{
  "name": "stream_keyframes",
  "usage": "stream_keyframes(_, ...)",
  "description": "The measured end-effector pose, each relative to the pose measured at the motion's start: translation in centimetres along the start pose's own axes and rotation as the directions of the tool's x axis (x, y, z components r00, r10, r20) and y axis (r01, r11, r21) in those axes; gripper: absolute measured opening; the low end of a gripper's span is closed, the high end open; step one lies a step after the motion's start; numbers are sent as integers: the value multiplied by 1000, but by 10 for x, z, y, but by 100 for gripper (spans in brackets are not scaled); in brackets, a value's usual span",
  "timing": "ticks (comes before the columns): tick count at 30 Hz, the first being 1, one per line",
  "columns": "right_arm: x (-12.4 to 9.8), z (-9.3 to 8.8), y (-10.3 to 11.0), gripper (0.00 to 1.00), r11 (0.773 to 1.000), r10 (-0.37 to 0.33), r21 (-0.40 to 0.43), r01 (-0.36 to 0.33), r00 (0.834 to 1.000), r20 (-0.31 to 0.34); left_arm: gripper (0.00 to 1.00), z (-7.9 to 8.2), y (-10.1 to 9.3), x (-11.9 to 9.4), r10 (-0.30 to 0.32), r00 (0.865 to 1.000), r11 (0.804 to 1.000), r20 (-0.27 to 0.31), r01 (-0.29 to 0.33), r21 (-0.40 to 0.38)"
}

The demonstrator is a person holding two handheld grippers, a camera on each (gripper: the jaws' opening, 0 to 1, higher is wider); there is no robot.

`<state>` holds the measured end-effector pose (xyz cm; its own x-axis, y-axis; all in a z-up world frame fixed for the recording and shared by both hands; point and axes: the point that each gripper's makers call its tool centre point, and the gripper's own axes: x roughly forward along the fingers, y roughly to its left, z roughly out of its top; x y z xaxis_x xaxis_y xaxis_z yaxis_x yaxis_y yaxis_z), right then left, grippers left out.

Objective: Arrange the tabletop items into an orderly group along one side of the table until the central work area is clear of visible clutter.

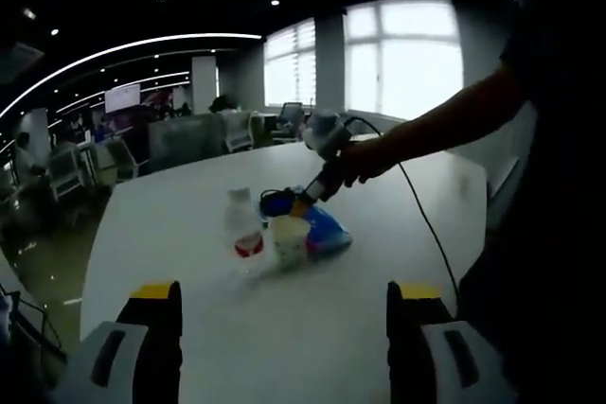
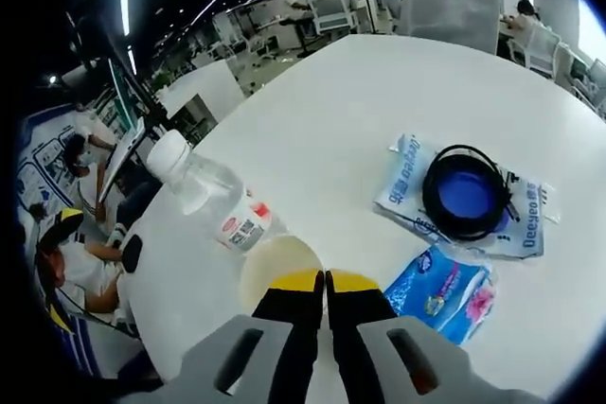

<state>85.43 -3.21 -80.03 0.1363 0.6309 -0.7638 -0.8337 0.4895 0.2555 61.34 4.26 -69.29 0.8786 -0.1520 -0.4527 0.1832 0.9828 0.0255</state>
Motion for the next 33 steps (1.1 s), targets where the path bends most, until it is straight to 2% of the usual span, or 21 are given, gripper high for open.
stream_keyframes(5, 2, 7, -6, 0, 1000, -17, 3, 17, 1000, 20, 88, 0, 1, 0, 0, 1000, 1000, -2, 0, 1)
stream_keyframes(9, 3, 5, -2, 0, 1000, -9, 15, 8, 1000, 19, 88, 0, 2, 0, 2, 1000, 1000, -3, -2, 1)
stream_keyframes(12, 3, 11, 1, 0, 999, -19, -27, 20, 999, 48, 88, 0, 3, -1, 5, 1000, 1000, 0, -5, 0)
stream_keyframes(17, 2, 18, -3, 0, 998, -25, -48, 29, 996, 83, 88, 0, 4, -1, 7, 1000, 1000, -1, -7, 1)
stream_keyframes(21, 1, 10, -1, 1, 999, -18, -44, 21, 998, 60, 88, 1, 2, 0, 6, 1000, 1000, -1, -6, 2)
stream_keyframes(33, -2, 6, 7, 0, 1000, 7, -26, -6, 998, 54, 88, 0, -7, -1, 7, 1000, 1000, -1, -7, -4)
